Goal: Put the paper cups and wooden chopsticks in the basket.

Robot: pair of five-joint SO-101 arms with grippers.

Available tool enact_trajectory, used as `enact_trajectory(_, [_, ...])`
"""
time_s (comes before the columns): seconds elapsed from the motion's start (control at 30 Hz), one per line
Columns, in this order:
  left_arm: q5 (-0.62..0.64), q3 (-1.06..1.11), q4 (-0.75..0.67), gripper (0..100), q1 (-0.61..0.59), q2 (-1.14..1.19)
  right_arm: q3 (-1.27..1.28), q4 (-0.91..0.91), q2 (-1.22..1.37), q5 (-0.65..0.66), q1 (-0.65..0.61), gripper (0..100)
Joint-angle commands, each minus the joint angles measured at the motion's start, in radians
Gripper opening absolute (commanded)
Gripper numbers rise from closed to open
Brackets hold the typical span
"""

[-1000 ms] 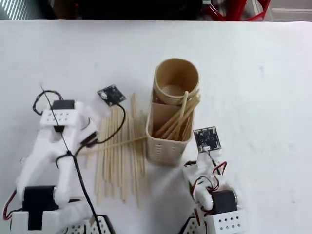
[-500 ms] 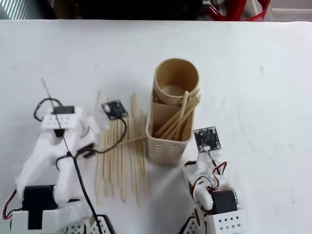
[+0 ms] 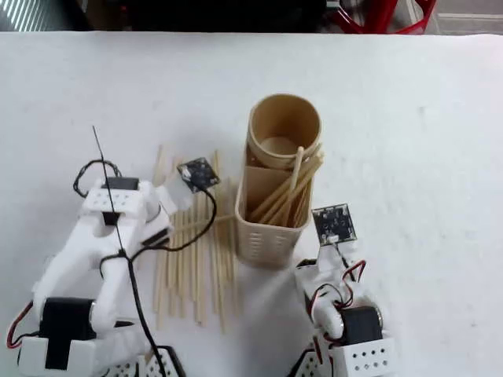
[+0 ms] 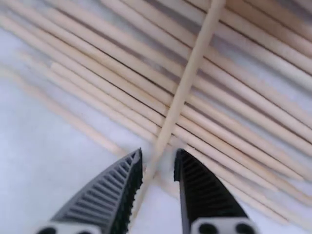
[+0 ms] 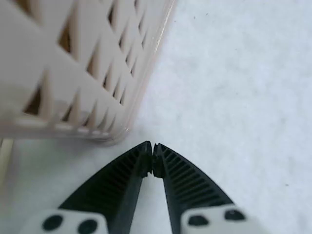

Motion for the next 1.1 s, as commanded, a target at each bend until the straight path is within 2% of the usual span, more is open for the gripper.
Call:
enact_trajectory(0.0, [0.017, 0.029, -0.011, 4, 0.039, -0.002, 0.009, 0.004, -0.007, 0.002, -0.002, 1.9])
enact_trajectory(0.23, [0.028, 0.066, -0.005, 2, 0.097, -0.012, 0.009, 0.004, -0.007, 0.002, -0.002, 1.9])
enact_trajectory(0.3, [0.069, 0.063, -0.005, 2, 0.094, -0.013, 0.009, 0.004, -0.007, 0.002, -0.002, 1.9])
enact_trajectory(0.5, [0.276, -0.054, 0.026, 2, 0.085, -0.015, 0.009, 0.004, -0.007, 0.002, -0.002, 1.9])
enact_trajectory(0.73, [0.652, -0.259, 0.049, 2, 0.035, -0.015, 0.009, 0.004, -0.007, 0.002, -0.002, 1.9])
enact_trajectory(1.07, [0.919, -0.580, 0.207, 2, 0.019, -0.056, 0.009, 0.004, -0.007, 0.002, -0.002, 1.9])
